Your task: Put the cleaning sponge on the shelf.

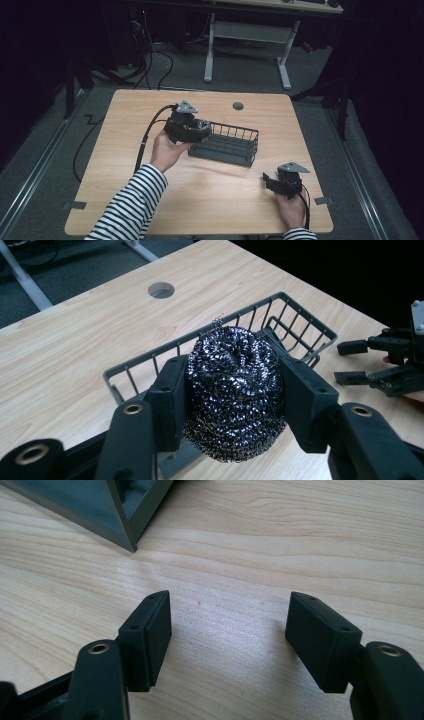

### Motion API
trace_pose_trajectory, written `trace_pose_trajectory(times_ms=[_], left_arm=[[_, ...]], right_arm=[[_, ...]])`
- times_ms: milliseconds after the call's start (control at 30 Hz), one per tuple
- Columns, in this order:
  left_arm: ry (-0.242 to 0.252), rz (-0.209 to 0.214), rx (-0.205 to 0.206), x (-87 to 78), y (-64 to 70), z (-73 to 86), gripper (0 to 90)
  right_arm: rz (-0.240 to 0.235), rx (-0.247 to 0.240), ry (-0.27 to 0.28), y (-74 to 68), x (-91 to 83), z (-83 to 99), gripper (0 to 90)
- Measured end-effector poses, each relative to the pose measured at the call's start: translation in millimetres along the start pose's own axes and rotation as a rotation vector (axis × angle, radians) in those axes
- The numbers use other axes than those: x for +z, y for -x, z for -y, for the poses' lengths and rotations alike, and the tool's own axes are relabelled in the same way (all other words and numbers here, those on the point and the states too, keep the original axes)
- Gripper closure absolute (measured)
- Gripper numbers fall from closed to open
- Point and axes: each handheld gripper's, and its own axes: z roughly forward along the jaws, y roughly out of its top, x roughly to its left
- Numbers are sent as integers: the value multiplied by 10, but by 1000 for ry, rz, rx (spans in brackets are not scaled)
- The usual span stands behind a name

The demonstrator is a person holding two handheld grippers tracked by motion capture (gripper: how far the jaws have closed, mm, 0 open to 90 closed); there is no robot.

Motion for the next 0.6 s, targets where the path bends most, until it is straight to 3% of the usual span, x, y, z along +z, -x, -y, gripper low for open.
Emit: trace_pose_trajectory(times_ms=[300,600], left_arm=[[-3,-15,21,246,23,-99,488],[-32,-44,17,475,-10,-56,483]], right_arm=[[-3,-5,1,3,3,-2,352],[-3,-6,2,3,3,-2,352]])
